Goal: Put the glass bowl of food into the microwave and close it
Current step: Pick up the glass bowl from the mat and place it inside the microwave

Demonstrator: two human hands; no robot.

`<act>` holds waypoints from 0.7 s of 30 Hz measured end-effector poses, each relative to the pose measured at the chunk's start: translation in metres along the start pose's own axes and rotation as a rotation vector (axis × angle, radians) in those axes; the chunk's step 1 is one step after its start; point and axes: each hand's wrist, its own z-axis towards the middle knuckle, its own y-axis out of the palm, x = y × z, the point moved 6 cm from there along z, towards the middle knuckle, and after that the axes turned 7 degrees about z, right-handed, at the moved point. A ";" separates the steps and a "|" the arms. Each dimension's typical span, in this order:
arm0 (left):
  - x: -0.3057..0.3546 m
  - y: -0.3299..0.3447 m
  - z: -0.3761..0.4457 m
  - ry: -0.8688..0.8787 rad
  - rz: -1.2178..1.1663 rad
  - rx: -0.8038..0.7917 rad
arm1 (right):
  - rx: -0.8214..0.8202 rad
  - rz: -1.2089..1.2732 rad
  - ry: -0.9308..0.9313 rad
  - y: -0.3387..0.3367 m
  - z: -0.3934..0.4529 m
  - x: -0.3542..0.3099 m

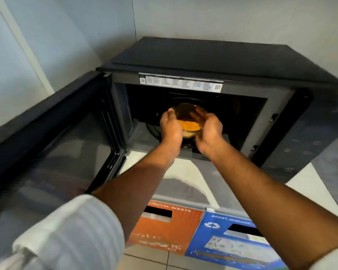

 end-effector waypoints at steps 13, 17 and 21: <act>-0.029 0.052 0.108 0.106 0.143 -0.208 | -0.081 -0.115 -0.129 0.015 0.109 0.008; -0.029 0.057 0.131 0.132 0.144 -0.185 | -0.098 -0.111 -0.162 0.021 0.124 0.008; -0.032 0.059 0.144 0.120 0.122 -0.194 | -0.099 -0.093 -0.152 0.027 0.132 0.009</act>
